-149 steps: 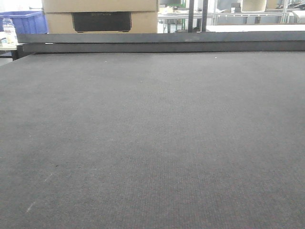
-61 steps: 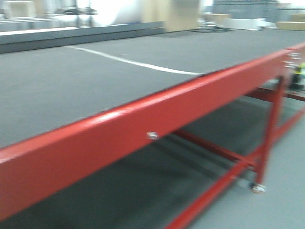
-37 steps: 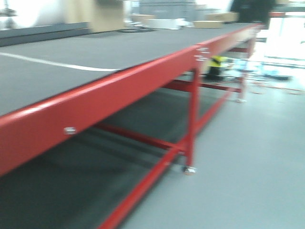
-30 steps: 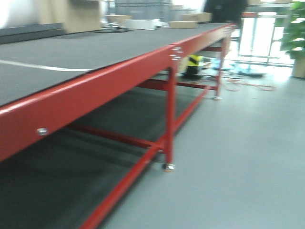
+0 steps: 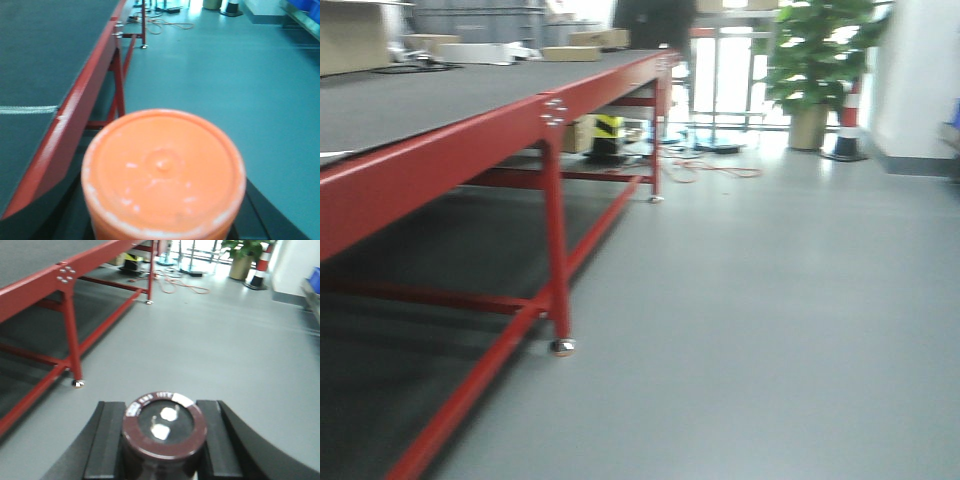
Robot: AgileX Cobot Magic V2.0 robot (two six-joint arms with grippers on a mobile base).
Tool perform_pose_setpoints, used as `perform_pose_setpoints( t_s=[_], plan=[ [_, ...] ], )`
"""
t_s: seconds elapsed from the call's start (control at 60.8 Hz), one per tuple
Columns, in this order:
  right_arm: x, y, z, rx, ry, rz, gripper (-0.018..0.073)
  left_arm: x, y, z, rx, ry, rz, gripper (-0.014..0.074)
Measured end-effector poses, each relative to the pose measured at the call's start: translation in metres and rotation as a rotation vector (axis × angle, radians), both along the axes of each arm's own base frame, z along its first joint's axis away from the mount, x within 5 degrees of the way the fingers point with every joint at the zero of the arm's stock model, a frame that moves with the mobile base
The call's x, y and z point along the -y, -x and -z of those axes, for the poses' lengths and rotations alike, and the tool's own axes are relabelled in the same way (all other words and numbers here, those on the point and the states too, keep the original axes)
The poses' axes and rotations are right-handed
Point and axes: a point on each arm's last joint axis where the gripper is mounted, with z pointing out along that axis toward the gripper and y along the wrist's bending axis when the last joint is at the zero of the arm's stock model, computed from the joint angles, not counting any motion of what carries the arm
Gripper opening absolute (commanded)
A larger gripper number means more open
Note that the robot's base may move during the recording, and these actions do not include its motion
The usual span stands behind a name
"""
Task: Place cylindrical capacitor in blue bin on shelf
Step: 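Drive the base away from the table holding both objects, then drive the base up to the shelf of blue bins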
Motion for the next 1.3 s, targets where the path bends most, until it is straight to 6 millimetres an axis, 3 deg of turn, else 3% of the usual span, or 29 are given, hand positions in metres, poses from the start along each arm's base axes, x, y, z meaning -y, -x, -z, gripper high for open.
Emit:
perform_pose_setpoints(
  t_s=[1.299],
  plan=[
    [0.0000, 0.0000, 0.0000, 0.000, 0.000, 0.000, -0.0162, 0.0000, 0.0000, 0.0000, 0.000, 0.000, 0.000, -0.0111]
  ],
)
